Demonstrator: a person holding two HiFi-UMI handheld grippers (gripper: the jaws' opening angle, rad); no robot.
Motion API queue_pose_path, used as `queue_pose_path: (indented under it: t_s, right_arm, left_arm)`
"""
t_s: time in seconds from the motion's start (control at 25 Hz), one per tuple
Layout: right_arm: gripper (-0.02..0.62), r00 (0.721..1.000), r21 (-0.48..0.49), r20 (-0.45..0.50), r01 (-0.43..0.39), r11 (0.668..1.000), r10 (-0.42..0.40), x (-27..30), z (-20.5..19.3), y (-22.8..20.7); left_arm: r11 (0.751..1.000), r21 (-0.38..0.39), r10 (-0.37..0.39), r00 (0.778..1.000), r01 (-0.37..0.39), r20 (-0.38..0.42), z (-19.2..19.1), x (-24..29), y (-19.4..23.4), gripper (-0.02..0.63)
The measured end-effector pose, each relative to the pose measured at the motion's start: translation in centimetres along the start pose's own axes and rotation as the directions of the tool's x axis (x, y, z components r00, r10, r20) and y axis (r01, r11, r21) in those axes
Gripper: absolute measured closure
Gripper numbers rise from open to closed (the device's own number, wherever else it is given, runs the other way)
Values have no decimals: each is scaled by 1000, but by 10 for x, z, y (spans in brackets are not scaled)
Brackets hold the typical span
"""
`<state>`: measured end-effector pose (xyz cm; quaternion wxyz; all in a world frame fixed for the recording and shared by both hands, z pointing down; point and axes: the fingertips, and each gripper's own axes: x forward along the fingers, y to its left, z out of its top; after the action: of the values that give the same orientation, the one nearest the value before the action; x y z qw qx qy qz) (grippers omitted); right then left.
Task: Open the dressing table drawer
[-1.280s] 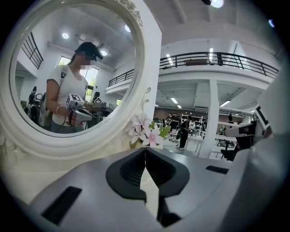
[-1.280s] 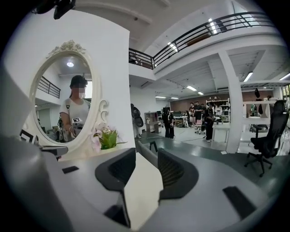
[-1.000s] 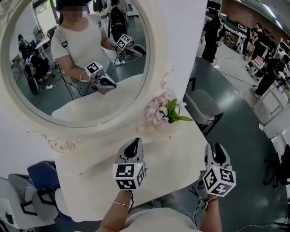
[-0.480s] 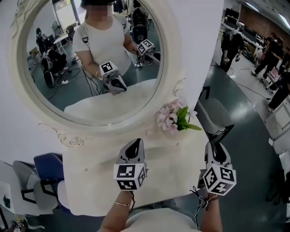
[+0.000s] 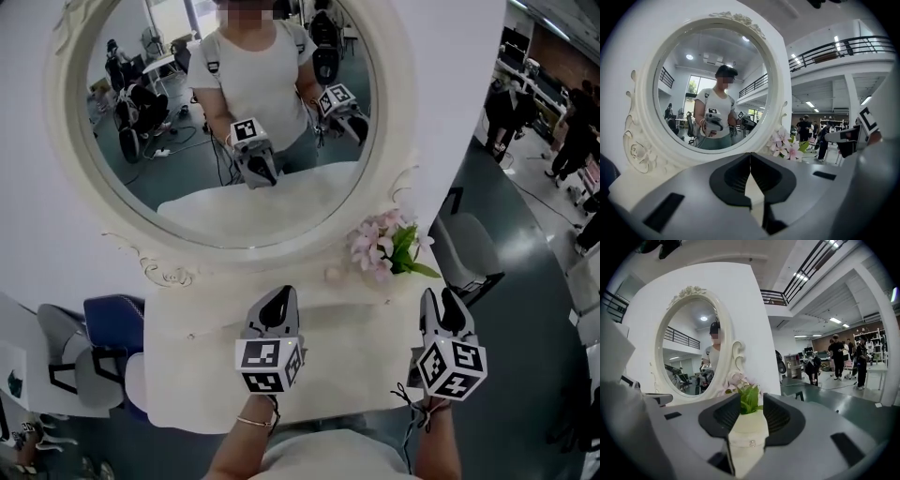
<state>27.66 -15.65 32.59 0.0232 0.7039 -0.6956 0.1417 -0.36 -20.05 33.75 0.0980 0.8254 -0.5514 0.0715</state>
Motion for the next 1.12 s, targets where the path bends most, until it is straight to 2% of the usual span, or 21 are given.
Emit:
queue_pose_path:
  t_s: [0.2, 0.4, 0.76, 1.12]
  right_arm:
    - [436, 999, -10, -13, -41, 999, 40, 12, -2, 12]
    - [437, 997, -20, -34, -69, 997, 68, 22, -7, 19]
    - [437, 991, -37, -95, -98, 995, 94, 36, -27, 23]
    - [437, 978, -24, -184, -103, 994, 97, 50, -69, 15]
  left_arm:
    - [998, -11, 57, 998, -57, -6, -4, -11, 18, 588]
    - [996, -18, 82, 996, -83, -19, -10, -14, 26, 588]
    - [995, -50, 83, 994, -87, -66, -32, -2, 24, 588]
    - [993, -80, 75, 990, -85, -122, -71, 13, 13, 588]
